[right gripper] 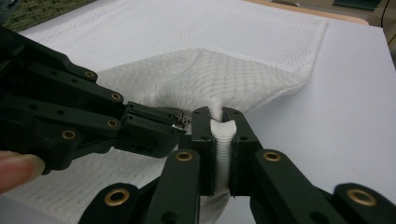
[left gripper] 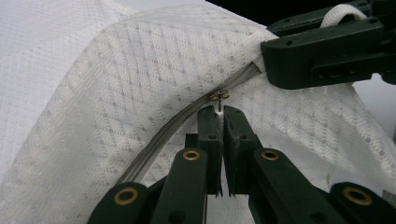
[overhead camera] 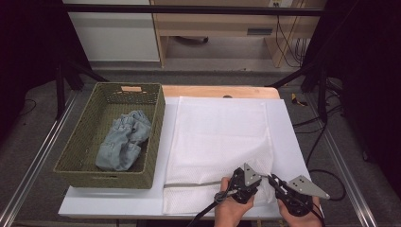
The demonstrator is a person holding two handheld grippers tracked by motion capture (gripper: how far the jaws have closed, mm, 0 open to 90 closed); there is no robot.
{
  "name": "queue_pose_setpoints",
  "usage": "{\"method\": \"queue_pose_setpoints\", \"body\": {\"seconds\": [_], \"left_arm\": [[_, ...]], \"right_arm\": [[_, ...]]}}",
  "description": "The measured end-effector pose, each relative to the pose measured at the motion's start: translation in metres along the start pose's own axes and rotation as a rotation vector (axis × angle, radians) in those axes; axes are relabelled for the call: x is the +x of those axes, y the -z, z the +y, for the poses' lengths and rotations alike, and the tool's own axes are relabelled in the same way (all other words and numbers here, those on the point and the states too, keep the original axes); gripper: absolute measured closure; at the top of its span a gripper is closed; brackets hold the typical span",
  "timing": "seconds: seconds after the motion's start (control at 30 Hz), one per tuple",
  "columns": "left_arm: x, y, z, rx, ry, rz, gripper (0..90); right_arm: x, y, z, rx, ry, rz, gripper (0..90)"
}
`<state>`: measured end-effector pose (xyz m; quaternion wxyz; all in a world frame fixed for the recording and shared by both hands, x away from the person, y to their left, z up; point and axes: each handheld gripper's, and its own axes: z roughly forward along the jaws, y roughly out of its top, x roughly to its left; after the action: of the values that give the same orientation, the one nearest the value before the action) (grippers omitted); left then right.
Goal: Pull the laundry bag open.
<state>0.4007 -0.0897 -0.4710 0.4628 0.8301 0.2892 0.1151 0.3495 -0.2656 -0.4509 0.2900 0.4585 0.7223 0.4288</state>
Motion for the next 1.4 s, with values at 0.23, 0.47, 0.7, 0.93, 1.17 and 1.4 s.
{"method": "queue_pose_setpoints", "body": {"seconds": [0.23, 0.47, 0.7, 0.93, 1.17, 1.4], "left_arm": [[-0.001, -0.001, -0.001, 0.001, 0.015, 0.005, 86.4], [-0.001, -0.001, -0.001, 0.006, 0.017, 0.009, 86.5], [0.003, 0.003, -0.004, 0.005, 0.024, 0.014, 86.5], [0.007, 0.006, -0.007, 0.010, 0.030, 0.026, 86.5], [0.009, 0.011, -0.010, 0.011, 0.044, 0.028, 86.5], [0.012, 0.013, -0.011, 0.024, 0.038, 0.044, 86.5]], "right_arm": [[0.000, -0.003, -0.002, 0.019, 0.010, -0.018, 83.3], [-0.001, -0.004, -0.002, 0.023, 0.019, -0.027, 83.3], [-0.003, -0.002, -0.002, 0.024, 0.012, -0.041, 83.6], [-0.004, 0.000, -0.002, 0.036, 0.002, -0.056, 83.8], [-0.004, -0.003, -0.003, 0.047, 0.011, -0.055, 83.1], [-0.002, -0.003, -0.004, 0.061, 0.022, -0.064, 83.6]]}}
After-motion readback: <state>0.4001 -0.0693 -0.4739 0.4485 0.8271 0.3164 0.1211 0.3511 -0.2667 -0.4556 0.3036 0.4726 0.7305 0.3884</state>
